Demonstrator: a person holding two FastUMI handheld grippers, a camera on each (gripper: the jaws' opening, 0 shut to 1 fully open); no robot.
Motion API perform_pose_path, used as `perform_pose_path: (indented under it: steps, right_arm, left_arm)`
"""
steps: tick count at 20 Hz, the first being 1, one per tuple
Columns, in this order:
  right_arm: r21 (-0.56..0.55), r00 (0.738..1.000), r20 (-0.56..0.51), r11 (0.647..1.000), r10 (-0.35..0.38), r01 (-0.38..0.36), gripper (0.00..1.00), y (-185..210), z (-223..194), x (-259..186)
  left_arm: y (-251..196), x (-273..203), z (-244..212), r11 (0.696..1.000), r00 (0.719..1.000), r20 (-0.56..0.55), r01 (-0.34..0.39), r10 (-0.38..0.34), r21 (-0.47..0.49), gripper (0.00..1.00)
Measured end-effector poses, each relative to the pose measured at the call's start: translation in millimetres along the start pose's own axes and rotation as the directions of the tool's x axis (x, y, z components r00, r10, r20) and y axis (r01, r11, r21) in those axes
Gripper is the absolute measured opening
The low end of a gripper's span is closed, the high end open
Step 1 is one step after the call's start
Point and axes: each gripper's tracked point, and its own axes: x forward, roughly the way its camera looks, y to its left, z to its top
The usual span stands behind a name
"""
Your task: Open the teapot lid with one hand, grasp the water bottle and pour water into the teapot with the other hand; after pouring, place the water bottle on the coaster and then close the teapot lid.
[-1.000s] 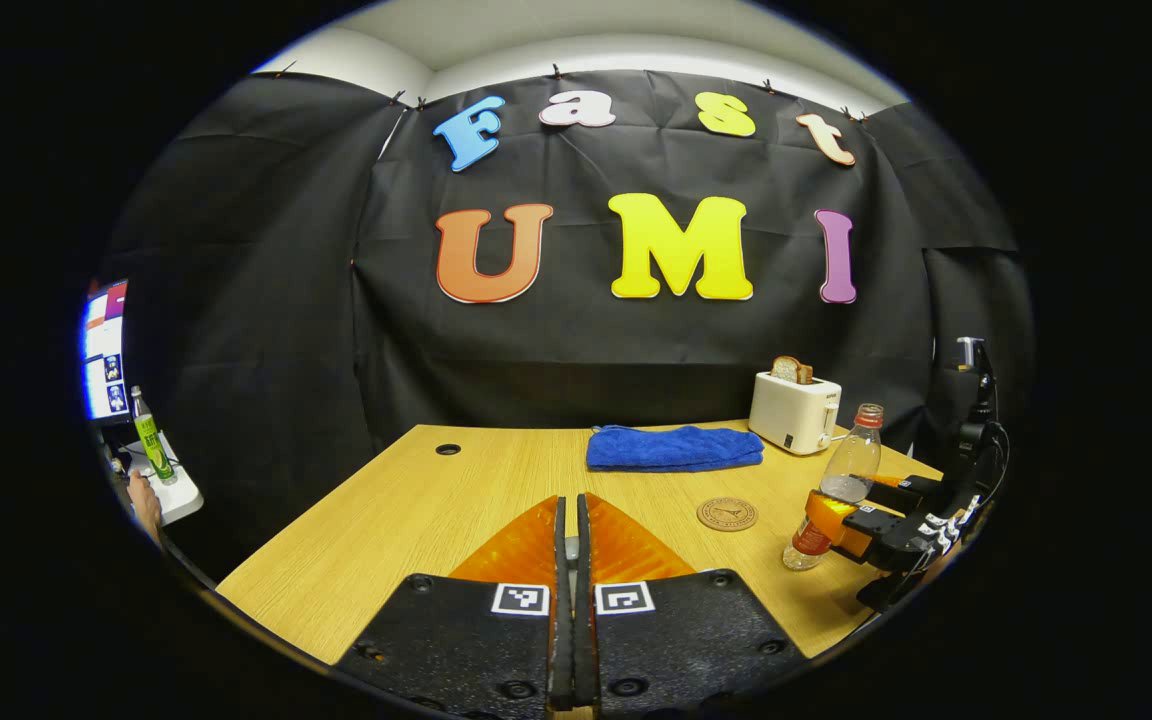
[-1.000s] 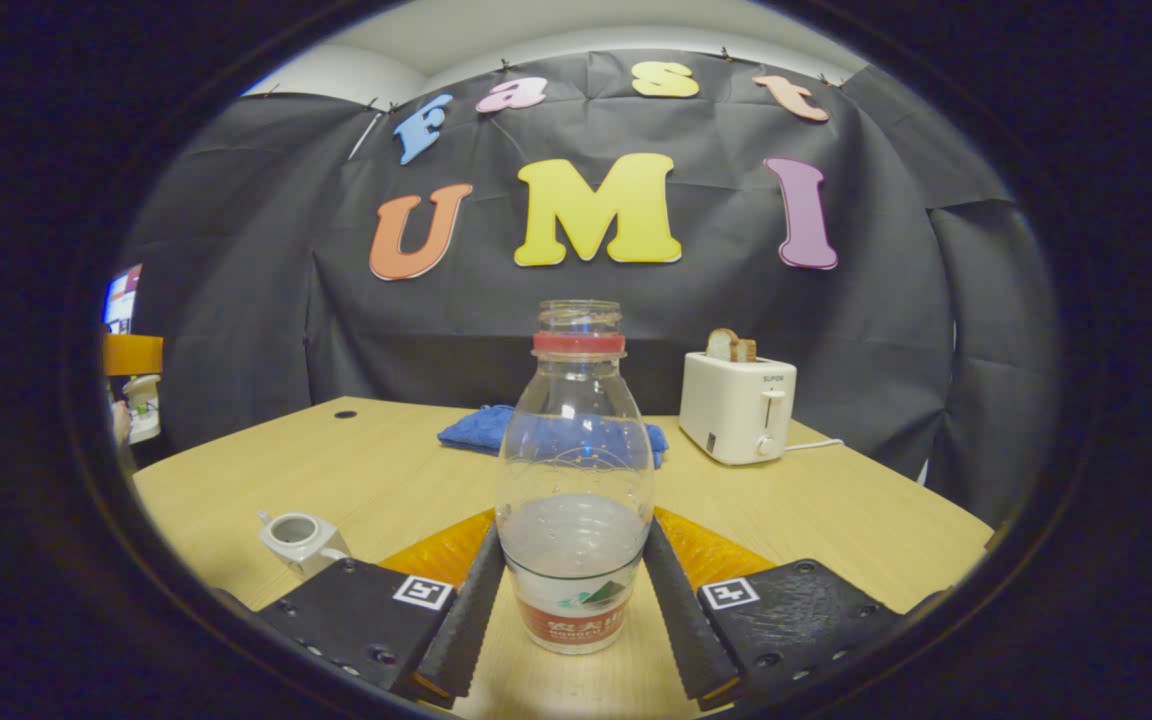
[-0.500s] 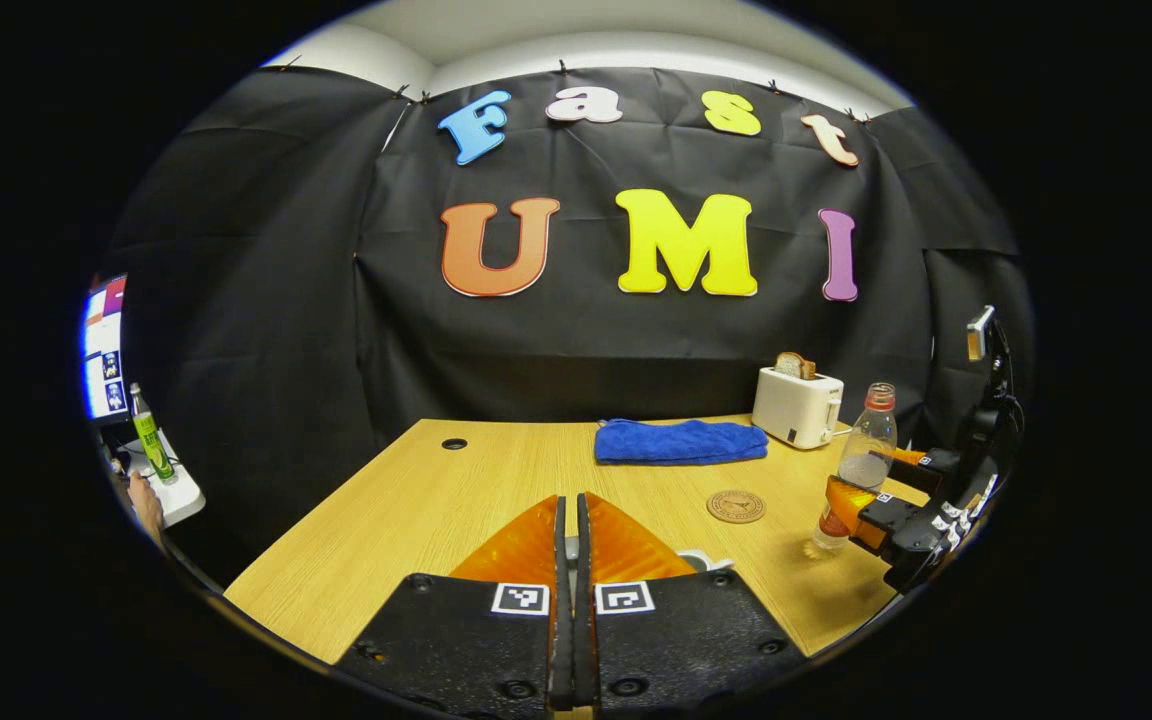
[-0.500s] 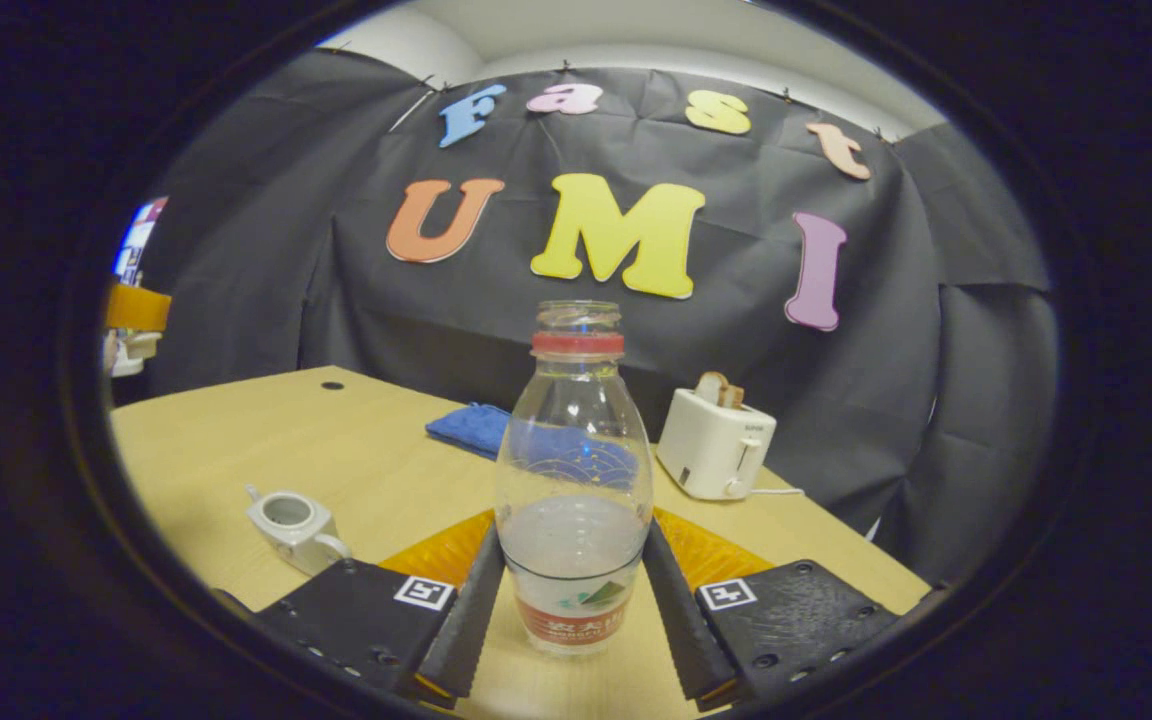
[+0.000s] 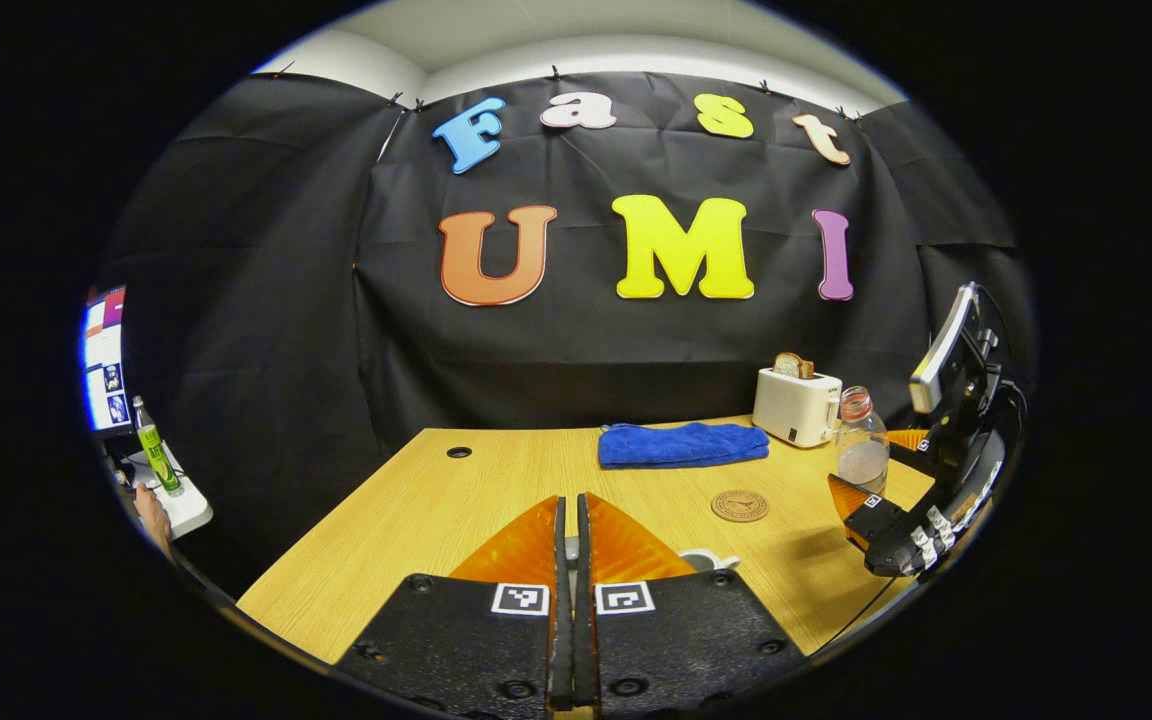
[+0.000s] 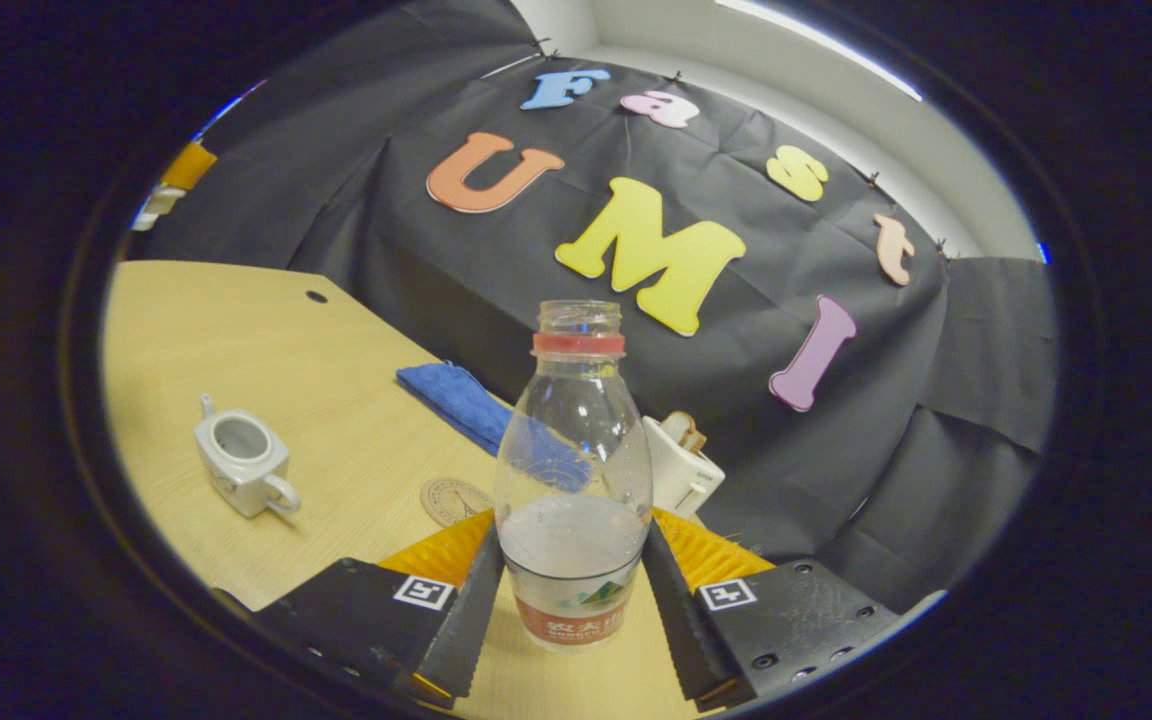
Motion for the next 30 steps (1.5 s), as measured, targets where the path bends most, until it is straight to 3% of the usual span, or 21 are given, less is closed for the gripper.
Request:
perform_pose_path:
  steps: [3,6,10,16,18,23,30]
  right_arm:
    - [-0.125,1.000,0.002,0.992,-0.027,0.027,0.74,9.9,1.7,0.4]
    - [-0.325,0.997,0.047,0.943,-0.059,0.071,0.74,28.6,5.8,-1.9]
    - [-0.429,0.999,0.040,0.902,-0.037,0.050,0.75,50.7,0.8,2.1]
    - [-0.565,0.996,0.063,0.821,-0.056,0.082,0.75,61.0,-3.4,5.6]
    - [-0.621,0.996,0.079,0.779,-0.049,0.087,0.75,63.7,-3.4,7.0]
    - [-0.749,0.981,0.185,0.637,-0.064,0.183,0.75,61.1,11.6,6.7]
    - [-0.812,0.975,0.222,0.549,-0.025,0.199,0.74,70.2,18.3,7.9]
  left_arm:
    - [3.4,-0.5,1.4,1.000,1.000,0.001,0.000,0.000,-0.010,0.03]
    - [11.3,-0.4,-0.6,1.000,1.000,-0.003,-0.008,0.008,-0.024,0.03]
    - [14.4,0.5,-1.9,0.999,1.000,-0.006,-0.011,0.011,-0.034,0.03]
    - [16.5,2.1,-4.9,0.999,1.000,-0.013,-0.016,0.016,-0.029,0.04]
    - [20.1,1.9,-2.8,0.999,0.999,-0.006,-0.031,0.031,-0.025,0.04]
    - [17.0,3.4,-5.4,1.000,1.000,-0.012,-0.022,0.022,-0.019,0.04]
    - [19.2,4.4,-5.4,0.999,0.999,-0.011,-0.034,0.034,-0.012,0.04]
